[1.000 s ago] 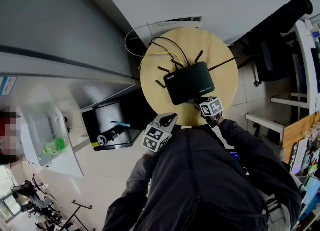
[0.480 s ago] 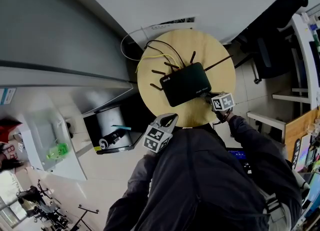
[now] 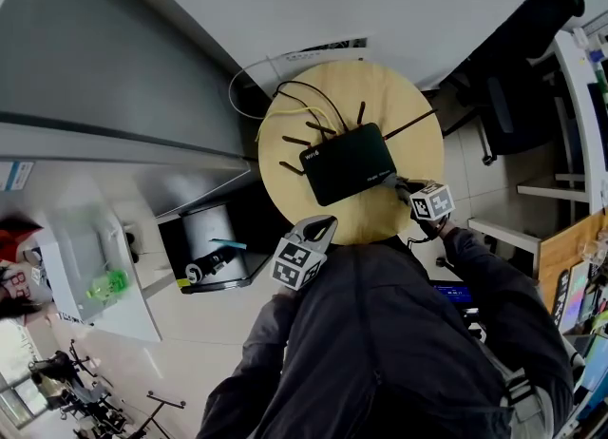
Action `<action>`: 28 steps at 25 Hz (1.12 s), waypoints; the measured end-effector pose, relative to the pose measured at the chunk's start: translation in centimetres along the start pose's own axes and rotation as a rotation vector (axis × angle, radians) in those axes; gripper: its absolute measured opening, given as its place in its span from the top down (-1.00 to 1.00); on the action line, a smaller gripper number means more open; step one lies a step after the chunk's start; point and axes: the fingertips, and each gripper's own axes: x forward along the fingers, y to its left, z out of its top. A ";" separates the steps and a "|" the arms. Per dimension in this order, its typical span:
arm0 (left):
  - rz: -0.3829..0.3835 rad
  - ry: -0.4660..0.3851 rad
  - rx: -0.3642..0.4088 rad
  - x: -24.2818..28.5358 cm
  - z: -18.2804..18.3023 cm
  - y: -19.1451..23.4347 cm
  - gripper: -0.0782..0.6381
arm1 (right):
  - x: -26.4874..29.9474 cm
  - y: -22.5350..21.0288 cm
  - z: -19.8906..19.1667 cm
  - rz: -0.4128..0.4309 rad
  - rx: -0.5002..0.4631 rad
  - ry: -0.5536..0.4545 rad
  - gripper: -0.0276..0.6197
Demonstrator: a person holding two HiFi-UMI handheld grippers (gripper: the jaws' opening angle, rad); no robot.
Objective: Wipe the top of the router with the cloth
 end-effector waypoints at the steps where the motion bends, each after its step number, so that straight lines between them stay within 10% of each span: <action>1: 0.000 0.000 0.005 0.2 0.1 -0.1 0.78 | -0.9 0.8 0.4 0.014 -0.037 -0.012 0.80; 10: -0.031 0.017 0.034 2.8 1.4 -2.1 0.78 | -8.2 7.3 3.3 0.119 -0.371 -0.143 0.80; 28: -0.008 0.013 0.069 5.7 2.8 -4.9 0.78 | -11.0 7.8 4.6 0.177 -0.456 -0.209 0.81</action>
